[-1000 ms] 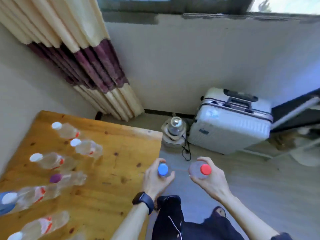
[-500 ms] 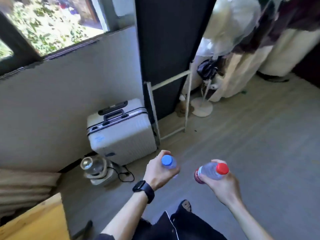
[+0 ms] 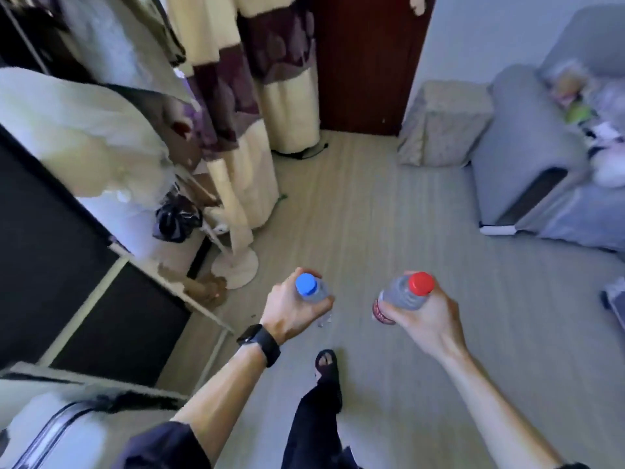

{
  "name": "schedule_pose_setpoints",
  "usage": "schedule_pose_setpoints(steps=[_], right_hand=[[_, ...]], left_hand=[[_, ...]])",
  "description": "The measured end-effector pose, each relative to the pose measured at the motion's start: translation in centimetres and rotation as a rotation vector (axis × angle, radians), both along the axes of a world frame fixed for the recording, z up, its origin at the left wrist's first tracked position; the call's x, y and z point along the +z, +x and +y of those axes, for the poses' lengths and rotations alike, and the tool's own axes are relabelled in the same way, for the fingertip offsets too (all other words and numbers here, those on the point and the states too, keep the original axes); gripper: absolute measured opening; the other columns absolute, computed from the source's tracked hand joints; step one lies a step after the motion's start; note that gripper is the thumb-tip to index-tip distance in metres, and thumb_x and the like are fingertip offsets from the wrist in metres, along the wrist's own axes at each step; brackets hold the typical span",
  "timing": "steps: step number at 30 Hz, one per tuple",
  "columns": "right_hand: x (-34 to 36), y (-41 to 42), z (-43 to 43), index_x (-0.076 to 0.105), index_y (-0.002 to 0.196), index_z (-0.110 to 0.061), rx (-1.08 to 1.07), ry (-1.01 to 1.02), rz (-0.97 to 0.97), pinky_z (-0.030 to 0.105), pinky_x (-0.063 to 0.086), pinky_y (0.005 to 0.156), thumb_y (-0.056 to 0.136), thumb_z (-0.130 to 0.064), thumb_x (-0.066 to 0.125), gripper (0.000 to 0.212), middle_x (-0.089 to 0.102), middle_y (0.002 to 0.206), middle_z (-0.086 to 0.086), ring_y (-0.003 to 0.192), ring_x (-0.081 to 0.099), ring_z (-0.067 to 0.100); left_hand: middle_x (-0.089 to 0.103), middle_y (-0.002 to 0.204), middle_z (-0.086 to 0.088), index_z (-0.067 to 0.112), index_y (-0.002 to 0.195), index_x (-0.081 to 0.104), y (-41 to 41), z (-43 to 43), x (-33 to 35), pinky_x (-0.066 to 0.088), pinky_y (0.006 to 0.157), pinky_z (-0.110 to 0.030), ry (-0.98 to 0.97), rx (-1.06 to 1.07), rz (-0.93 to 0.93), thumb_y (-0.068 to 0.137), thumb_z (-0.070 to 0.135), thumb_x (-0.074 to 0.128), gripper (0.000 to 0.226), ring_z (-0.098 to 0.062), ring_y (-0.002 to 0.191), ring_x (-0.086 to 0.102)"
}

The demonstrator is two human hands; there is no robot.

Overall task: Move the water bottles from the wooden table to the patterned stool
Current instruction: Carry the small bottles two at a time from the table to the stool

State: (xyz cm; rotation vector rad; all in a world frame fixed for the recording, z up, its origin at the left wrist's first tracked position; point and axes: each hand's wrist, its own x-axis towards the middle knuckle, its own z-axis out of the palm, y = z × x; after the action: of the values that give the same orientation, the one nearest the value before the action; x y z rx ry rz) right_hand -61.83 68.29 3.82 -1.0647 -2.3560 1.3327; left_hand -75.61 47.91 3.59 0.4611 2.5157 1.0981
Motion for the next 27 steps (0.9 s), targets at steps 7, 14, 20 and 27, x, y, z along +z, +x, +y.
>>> schedule_pose_setpoints(steps=[7,14,20,27], right_hand=[[2.9,-6.8,14.5,0.061,0.098,-0.027,-0.087,0.029,-0.038,0.014,0.044,0.065,0.063,-0.031,0.09,0.046,0.069,0.082,-0.021,0.082,0.067,0.006],[5.1,-12.4,28.1,0.061,0.098,-0.031,-0.219,0.071,-0.033,0.011,0.043,0.065,0.061,-0.037,0.09,0.048,0.068,0.083,-0.022,0.08,0.064,-0.002],[4.6,-17.3,41.1,0.064,0.098,-0.028,-0.267,0.076,-0.01,0.029,0.054,0.078,0.057,-0.044,0.088,0.049,0.073,0.087,-0.015,0.086,0.069,0.005],[5.3,-25.7,57.0,0.063,0.098,-0.024,-0.261,0.115,0.034,0.032,0.052,0.077,0.059,-0.037,0.09,0.049,0.072,0.086,-0.011,0.085,0.068,0.013]], left_hand=[[0.069,0.082,0.017,0.034,0.09,0.059,-10.7,15.8,1.2,0.053,0.074,-0.025,0.056,-0.159,-0.004,0.067,0.044,0.076,0.03,-0.002,0.08,0.064],[0.069,0.084,0.018,0.036,0.091,0.06,-20.4,31.5,3.1,0.056,0.075,-0.03,0.068,-0.302,-0.008,0.064,0.047,0.073,0.031,-0.002,0.08,0.065],[0.069,0.085,0.017,0.037,0.09,0.061,-27.1,45.2,3.7,0.056,0.075,-0.028,0.029,-0.374,0.021,0.065,0.05,0.075,0.032,-0.004,0.083,0.066],[0.069,0.087,0.016,0.036,0.093,0.06,-34.1,60.0,4.7,0.055,0.071,-0.023,0.021,-0.341,0.053,0.067,0.05,0.077,0.033,-0.002,0.081,0.066]])
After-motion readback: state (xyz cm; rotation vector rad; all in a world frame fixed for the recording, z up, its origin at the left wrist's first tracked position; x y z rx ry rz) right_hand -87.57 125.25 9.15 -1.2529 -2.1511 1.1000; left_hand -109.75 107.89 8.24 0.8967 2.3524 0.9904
